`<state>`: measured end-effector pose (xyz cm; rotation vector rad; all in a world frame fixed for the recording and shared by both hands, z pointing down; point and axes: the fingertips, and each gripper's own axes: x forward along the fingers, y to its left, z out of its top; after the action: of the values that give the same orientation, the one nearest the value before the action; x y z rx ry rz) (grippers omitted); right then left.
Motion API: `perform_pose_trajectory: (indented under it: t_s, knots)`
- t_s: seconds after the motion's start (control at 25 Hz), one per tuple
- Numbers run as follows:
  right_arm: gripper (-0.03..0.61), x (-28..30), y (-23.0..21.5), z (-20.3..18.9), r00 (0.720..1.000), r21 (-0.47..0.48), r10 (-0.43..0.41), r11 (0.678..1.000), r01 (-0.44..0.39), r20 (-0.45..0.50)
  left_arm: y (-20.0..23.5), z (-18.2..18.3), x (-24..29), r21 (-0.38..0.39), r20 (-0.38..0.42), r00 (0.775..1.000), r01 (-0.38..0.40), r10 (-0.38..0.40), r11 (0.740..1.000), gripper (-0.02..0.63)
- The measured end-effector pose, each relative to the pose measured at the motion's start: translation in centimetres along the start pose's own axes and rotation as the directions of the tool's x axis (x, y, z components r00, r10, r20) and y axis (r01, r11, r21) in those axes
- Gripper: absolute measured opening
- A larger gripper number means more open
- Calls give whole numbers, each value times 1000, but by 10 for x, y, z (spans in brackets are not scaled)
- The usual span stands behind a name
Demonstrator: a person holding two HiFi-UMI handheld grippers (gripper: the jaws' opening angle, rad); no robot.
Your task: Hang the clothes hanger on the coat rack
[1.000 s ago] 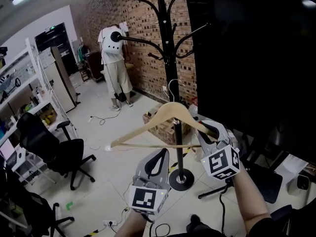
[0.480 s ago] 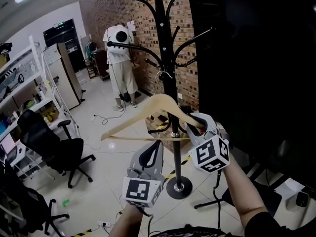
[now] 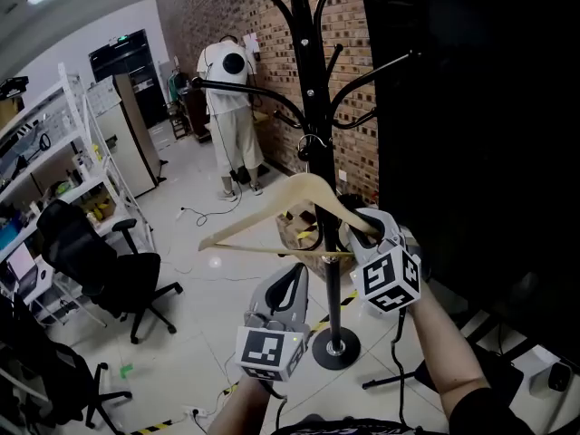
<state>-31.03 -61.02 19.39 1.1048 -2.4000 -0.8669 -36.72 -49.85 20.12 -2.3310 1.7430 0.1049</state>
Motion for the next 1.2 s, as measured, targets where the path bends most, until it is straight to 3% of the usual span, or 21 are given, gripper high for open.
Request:
perform_pose_trajectory:
  t_s: [0.52, 1.2]
  knots:
    - [87, 15, 2, -21, 997, -17, -74, 997, 74, -34, 13, -27, 28, -40, -22, 993, 113, -114, 993, 5]
    - [87, 17, 10, -29, 985, -50, -171, 984, 170, -1, 18, -35, 17, -72, -15, 992, 123, -124, 990, 5]
